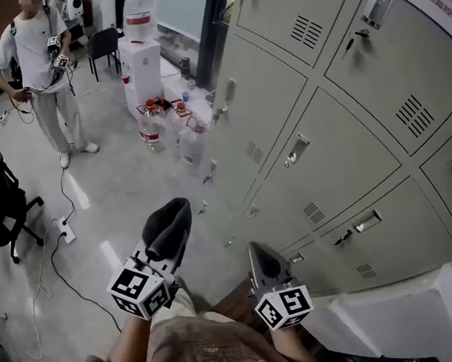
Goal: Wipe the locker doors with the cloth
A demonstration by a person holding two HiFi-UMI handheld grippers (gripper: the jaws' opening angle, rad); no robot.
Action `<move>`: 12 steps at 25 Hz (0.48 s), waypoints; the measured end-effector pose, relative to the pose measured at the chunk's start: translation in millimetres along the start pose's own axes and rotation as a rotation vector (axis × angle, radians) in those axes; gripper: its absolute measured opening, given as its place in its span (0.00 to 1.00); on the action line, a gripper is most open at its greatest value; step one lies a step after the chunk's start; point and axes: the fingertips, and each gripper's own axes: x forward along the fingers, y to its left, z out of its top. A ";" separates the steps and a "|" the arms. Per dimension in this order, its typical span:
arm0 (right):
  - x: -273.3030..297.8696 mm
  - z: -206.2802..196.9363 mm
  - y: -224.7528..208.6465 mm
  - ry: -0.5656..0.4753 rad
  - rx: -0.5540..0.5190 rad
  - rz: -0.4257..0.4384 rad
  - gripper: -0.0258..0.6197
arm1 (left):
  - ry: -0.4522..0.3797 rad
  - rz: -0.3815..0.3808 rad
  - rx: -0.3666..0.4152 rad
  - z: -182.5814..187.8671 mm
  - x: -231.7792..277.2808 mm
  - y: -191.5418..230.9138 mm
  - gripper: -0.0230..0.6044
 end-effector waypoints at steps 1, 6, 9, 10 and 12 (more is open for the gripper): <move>6.0 -3.5 -4.6 -0.004 0.000 -0.006 0.04 | -0.002 -0.005 0.003 -2.4 7.6 6.6 0.10; 40.1 -19.5 -21.7 -0.039 0.007 -0.062 0.04 | -0.001 -0.060 0.009 -13.4 47.8 44.2 0.10; 67.5 -27.2 -30.7 -0.058 0.006 -0.106 0.04 | 0.002 -0.100 0.015 -12.5 73.1 71.2 0.10; 76.8 -29.0 -33.9 -0.059 0.011 -0.124 0.04 | 0.009 -0.113 0.013 -11.6 81.2 80.1 0.10; 95.4 -31.1 -37.3 -0.051 0.026 -0.156 0.04 | 0.033 -0.133 -0.002 -9.8 94.5 97.3 0.10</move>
